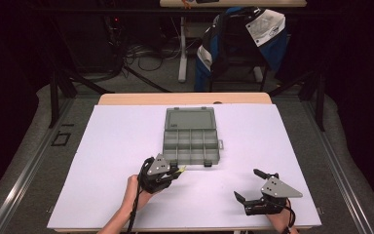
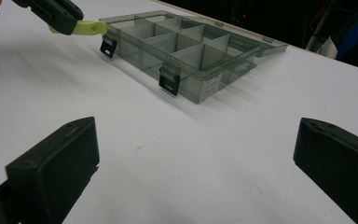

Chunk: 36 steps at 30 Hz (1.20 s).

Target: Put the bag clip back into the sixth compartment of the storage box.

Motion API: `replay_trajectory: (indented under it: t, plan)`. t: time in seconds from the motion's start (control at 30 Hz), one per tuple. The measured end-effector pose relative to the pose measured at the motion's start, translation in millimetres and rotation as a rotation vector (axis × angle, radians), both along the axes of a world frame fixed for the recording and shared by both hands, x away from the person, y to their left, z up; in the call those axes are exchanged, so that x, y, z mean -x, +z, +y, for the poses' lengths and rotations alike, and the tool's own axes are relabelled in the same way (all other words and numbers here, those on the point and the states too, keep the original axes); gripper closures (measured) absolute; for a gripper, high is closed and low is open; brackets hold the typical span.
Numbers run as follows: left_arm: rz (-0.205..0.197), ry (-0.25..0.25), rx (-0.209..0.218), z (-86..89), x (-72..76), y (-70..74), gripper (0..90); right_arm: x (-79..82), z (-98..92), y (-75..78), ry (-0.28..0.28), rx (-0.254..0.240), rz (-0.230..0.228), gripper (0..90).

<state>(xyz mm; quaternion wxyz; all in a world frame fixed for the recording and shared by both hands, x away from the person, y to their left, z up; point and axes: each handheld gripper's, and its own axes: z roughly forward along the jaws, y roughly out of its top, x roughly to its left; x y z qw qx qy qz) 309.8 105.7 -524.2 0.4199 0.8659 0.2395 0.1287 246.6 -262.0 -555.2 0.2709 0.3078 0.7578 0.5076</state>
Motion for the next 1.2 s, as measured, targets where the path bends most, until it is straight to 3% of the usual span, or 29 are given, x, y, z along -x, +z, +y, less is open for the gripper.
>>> replay_trajectory:
  t: [1.2]
  plan:
    - [-0.056, 0.016, 0.008, -2.8, -15.6, 19.4, 80.0, 1.5, -1.6, 1.3, -0.009, 0.01, 0.001, 0.0]
